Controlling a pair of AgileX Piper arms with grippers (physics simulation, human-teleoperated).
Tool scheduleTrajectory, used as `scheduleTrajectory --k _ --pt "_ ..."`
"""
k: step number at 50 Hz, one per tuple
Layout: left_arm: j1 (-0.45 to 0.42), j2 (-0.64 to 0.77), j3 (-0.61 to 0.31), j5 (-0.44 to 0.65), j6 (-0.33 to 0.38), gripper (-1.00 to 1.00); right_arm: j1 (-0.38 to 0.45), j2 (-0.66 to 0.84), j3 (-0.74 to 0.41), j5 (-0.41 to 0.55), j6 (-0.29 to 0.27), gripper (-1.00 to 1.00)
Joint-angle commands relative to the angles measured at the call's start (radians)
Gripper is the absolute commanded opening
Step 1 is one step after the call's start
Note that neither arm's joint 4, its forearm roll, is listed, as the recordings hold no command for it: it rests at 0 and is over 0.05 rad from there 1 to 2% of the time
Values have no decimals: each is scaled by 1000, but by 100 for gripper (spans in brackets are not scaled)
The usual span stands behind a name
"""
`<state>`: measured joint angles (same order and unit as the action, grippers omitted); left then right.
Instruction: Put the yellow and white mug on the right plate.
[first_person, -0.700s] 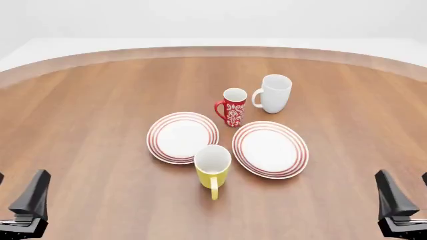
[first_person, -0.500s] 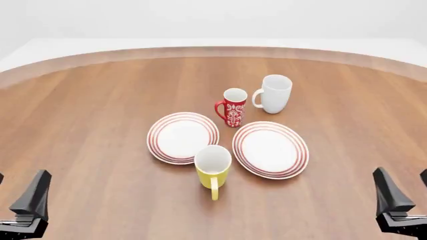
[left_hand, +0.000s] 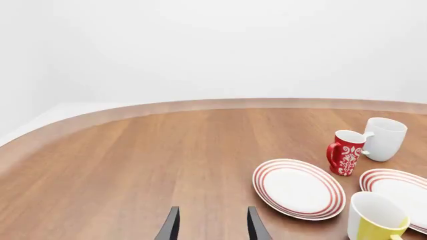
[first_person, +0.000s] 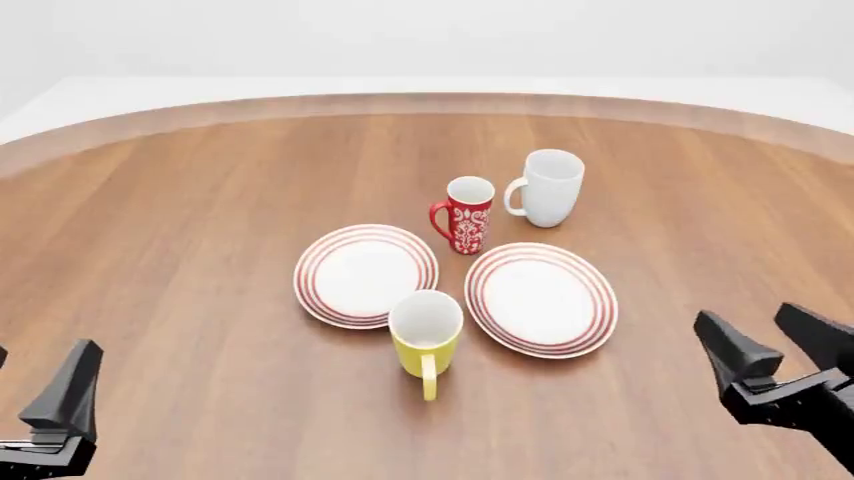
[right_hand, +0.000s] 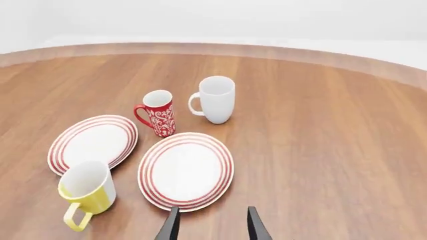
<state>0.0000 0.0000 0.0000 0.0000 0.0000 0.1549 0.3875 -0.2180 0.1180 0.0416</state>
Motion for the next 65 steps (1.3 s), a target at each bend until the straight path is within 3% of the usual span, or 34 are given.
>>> scheduleTrajectory --k 1,4,11,13,19,29,39,56,65 --pt "0 0 0 0 0 100 146 141 -128 118 63 100" --pt "0 0 0 0 0 100 150 169 -162 145 56 100" --pt "0 0 0 0 0 100 213 242 -216 185 99 100" --pt "0 0 0 0 0 100 238 256 -238 197 84 100" --pt "0 0 0 0 0 100 273 294 -319 262 131 100" --pt "0 0 0 0 0 100 311 378 -389 287 194 100" --pt "0 0 0 0 0 100 325 484 -470 330 158 100" --pt "0 0 0 0 0 100 453 626 -459 239 244 100" --pt "0 0 0 0 0 100 479 623 -483 251 284 100"
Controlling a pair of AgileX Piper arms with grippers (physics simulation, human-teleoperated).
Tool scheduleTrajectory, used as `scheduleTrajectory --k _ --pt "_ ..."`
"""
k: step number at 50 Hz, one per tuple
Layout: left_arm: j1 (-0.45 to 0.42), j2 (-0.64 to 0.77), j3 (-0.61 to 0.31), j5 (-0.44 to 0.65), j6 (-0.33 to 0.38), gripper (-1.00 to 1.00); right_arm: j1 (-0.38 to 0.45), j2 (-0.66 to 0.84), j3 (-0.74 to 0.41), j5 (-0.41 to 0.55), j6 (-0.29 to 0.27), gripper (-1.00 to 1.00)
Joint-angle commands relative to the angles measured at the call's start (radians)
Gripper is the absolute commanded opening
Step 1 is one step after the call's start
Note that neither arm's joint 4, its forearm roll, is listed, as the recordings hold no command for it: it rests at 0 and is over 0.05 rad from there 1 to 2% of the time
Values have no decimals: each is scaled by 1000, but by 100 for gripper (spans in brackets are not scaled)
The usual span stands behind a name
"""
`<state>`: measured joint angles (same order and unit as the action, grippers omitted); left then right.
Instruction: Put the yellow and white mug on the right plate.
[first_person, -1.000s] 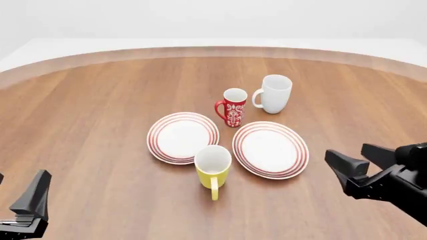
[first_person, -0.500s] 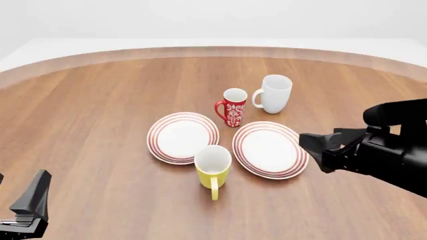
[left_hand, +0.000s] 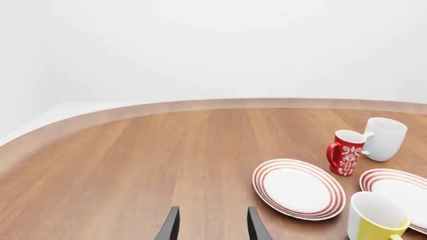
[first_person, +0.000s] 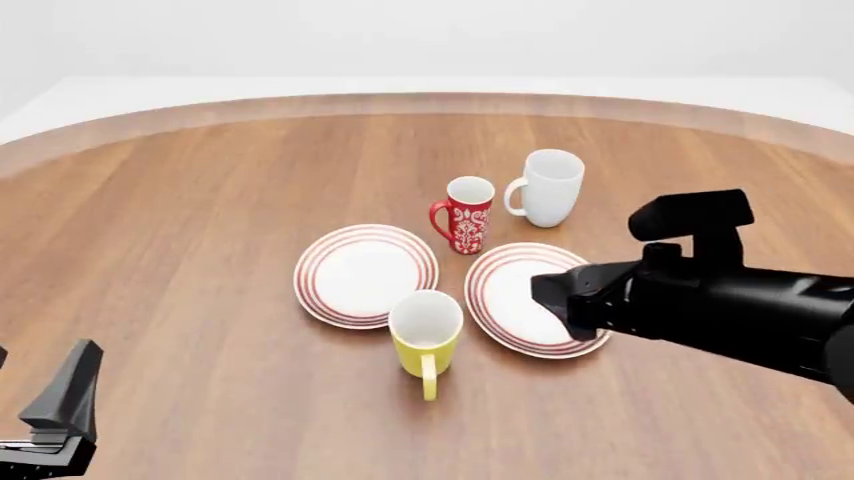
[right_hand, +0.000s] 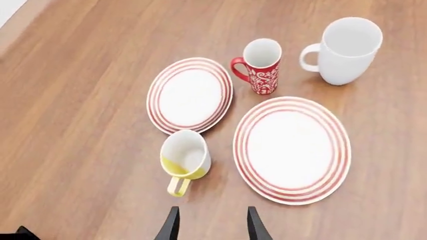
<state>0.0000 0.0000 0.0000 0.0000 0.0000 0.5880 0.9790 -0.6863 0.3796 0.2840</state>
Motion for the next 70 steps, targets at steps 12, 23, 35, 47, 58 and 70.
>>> scheduleTrajectory --k 12,23,35,47,58,70 --pt "0 0 0 0 0 100 52 23 -17 -14 31 100" --pt "0 0 0 0 0 100 74 87 -21 -53 59 100" --pt "0 0 0 0 0 100 111 173 -61 -52 127 100" --pt "0 0 0 0 0 100 117 248 -55 -86 213 100" --pt "0 0 0 0 0 100 107 308 -93 -69 212 100" --pt "0 0 0 0 0 100 111 377 -160 -19 183 100"
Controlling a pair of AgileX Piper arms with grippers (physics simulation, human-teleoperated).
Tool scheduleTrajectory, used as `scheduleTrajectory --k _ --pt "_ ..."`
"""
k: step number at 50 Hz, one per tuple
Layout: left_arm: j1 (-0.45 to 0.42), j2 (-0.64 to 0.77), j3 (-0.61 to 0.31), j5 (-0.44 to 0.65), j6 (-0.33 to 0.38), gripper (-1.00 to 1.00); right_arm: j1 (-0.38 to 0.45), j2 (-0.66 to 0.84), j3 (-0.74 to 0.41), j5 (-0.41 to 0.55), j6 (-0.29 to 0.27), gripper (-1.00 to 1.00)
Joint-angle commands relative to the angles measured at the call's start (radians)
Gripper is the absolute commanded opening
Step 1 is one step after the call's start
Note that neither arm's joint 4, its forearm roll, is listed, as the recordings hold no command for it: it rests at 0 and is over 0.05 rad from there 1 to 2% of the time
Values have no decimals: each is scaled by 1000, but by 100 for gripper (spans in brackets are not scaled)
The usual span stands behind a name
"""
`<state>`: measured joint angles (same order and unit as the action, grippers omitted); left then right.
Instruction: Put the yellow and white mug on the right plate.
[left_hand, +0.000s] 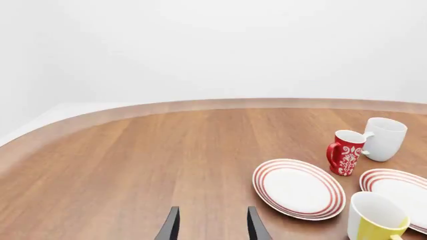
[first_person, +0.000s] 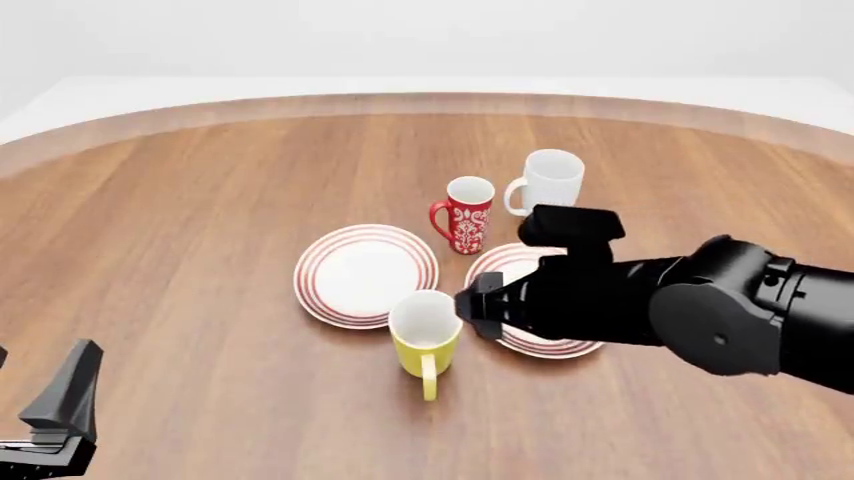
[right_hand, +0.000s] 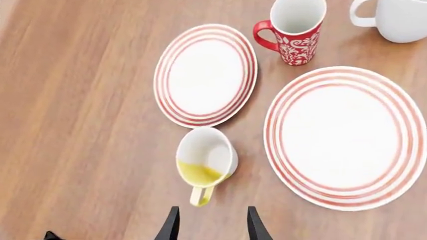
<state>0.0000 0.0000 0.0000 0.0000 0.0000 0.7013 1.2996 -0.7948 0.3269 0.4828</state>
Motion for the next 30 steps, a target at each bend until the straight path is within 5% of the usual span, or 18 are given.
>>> scheduleTrajectory --k 1,30 --pt "0 0 0 0 0 100 1 66 -54 32 -17 100" --pt "0 0 0 0 0 100 76 231 -23 -131 59 100"
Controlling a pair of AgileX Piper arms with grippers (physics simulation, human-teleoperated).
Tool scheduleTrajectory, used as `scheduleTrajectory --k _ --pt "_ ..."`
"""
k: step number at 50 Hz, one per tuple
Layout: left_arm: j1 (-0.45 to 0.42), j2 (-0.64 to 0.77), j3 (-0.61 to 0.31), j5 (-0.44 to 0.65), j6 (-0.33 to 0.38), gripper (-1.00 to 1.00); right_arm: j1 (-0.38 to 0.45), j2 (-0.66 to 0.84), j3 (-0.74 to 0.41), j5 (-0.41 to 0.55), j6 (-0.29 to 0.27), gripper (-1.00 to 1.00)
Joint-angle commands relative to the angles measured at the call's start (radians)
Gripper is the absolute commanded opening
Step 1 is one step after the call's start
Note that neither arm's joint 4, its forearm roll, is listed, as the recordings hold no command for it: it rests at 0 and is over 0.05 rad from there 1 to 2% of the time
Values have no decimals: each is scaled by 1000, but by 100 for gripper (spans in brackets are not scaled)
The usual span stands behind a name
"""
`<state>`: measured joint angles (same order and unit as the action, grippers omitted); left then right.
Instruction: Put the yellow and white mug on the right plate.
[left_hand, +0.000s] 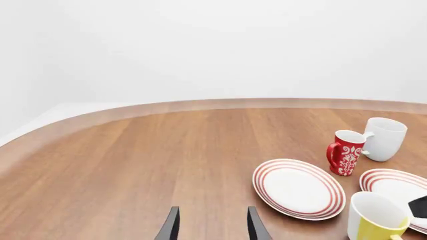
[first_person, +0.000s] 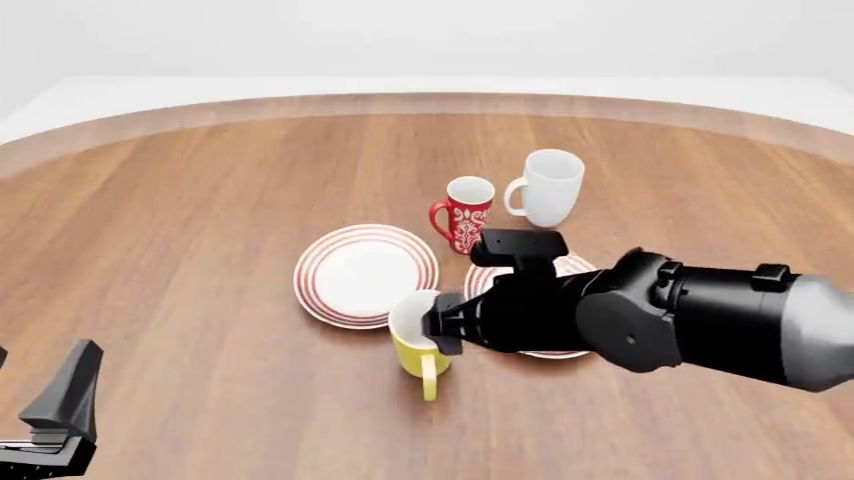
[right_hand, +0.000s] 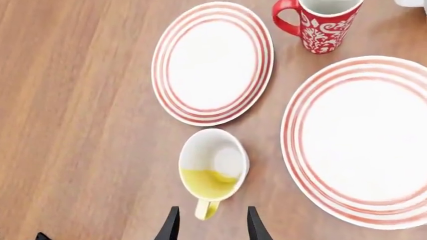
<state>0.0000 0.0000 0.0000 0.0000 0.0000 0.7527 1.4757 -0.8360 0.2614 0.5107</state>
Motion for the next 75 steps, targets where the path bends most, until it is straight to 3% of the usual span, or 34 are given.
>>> scheduleTrajectory --k 1,13,19,56,57,75 --pt "0 0 0 0 0 100 28 51 6 -47 36 100" --pt "0 0 0 0 0 100 52 107 62 -148 76 100" --pt "0 0 0 0 0 100 81 152 109 -226 123 100" --pt "0 0 0 0 0 100 88 186 165 -344 159 100" --pt "0 0 0 0 0 100 88 183 162 -341 155 -100" --pt "0 0 0 0 0 100 91 175 165 -354 149 -100"
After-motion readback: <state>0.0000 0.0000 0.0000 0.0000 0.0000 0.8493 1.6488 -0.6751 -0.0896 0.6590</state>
